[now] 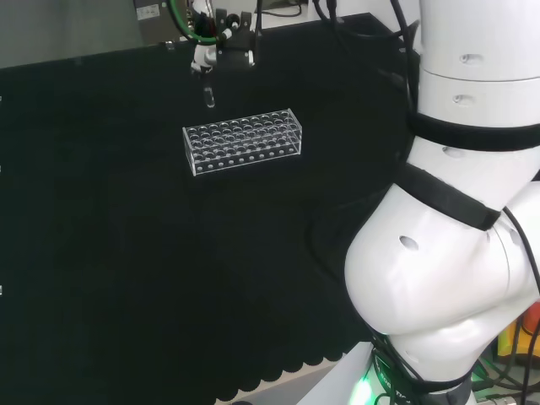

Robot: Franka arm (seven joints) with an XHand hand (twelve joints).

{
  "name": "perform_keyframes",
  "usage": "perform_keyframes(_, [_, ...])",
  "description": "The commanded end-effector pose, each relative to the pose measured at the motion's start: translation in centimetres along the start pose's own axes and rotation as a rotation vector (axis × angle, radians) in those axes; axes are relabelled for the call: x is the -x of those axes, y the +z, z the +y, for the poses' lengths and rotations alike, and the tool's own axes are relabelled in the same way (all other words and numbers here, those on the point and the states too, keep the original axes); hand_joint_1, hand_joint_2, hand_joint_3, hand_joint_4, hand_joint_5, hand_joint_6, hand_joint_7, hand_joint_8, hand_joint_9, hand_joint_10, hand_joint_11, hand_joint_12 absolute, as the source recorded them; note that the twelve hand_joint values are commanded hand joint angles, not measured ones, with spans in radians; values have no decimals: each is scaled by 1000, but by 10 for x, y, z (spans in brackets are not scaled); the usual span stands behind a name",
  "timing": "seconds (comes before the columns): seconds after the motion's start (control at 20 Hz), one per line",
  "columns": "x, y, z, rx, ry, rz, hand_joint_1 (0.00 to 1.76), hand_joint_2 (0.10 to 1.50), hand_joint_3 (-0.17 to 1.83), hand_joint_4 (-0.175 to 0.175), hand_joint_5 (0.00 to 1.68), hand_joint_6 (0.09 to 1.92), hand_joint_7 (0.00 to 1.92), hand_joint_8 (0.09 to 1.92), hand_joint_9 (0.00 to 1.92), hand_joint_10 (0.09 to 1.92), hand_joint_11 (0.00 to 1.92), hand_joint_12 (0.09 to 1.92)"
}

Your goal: Shake the test tube.

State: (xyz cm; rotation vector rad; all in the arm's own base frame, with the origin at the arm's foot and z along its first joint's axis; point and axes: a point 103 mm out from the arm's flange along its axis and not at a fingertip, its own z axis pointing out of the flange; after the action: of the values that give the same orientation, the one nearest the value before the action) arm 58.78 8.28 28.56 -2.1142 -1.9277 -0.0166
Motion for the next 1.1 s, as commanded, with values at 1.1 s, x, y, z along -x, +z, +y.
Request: perform_keyframes(1.1, [-109,-23,-54,-20,-213,98,1430,707,514,-175,1290,312,1345,790,1314,524,1199,919])
